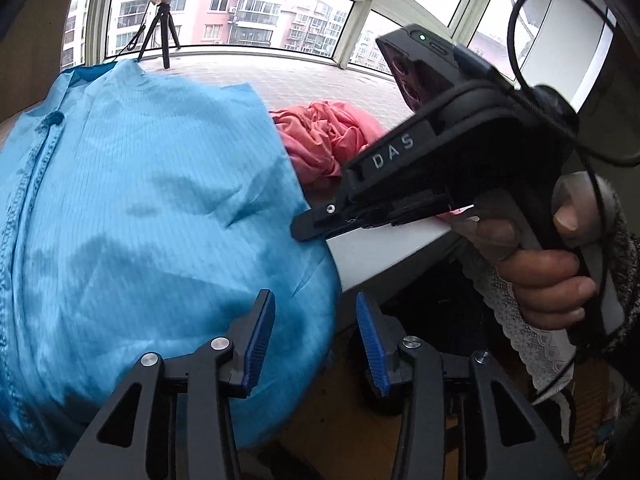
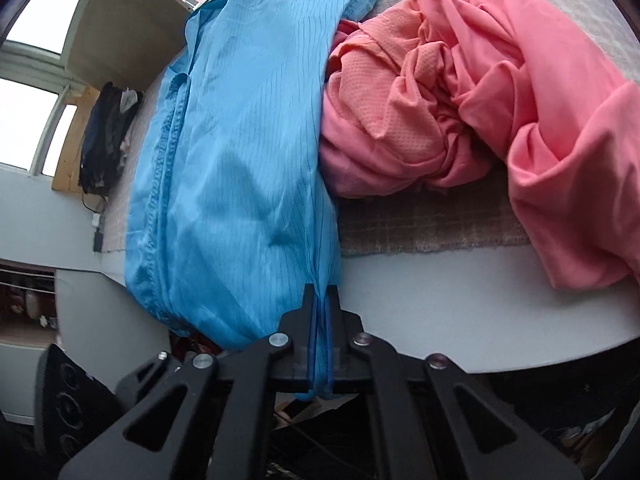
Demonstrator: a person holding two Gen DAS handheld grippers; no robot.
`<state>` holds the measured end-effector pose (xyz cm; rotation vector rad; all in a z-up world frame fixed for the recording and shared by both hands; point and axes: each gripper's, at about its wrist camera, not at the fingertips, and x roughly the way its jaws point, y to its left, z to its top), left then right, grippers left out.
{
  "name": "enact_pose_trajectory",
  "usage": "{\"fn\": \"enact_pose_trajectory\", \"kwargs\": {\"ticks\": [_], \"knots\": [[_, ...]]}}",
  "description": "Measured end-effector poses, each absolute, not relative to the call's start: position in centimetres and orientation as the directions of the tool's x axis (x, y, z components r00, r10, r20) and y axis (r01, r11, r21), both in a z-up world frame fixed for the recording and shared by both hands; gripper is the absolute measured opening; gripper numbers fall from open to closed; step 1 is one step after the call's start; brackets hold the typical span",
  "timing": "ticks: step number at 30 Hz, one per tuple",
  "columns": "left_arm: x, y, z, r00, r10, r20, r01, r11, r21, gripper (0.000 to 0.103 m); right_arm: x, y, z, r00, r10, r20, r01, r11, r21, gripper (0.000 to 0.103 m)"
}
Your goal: Fold clothes
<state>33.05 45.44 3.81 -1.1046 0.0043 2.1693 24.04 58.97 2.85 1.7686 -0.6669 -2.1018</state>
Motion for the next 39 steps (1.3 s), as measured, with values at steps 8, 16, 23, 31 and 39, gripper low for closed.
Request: {"fn": "enact_pose_trajectory", "kwargs": {"ticks": [8, 16, 23, 31, 39], "knots": [[30.9, 47.3, 2.8, -0.479, 0.503, -0.72, -0.495, -0.832, -0.252, 0.033, 23.3, 57.5, 5.1, -0.169, -0.587, -0.792, -0.068, -0.795, 0.603, 0.003], [29.6, 42.7, 4.0, -0.43, 0.548, -0.717, -0.441, -0.821, -0.363, 0.003, 20.1, 58.4, 9.3, -0.25, -0.567, -0.785, 0.067, -0.819, 0.57, 0.017], [28.0, 41.2, 5.7, -0.431, 0.543, -0.721, -0.417, -0.828, -0.375, 0.003, 6.1, 65.0, 7.6, -0.446, -0.417, -0.792, -0.131, -0.845, 0.519, 0.07], [27.8, 41.7, 5.0, -0.39, 0.582, -0.714, -0.407, -0.804, -0.433, 0.003, -1.7, 63.8, 1.9, -0.383, -0.456, -0.803, -0.172, -0.819, 0.547, 0.052], [27.4, 42.3, 5.1, -0.318, 0.703, -0.636, -0.397, -0.708, -0.585, 0.003, -1.6, 62.4, 8.6, -0.474, -0.392, -0.788, -0.071, -0.876, 0.478, 0.004]]}}
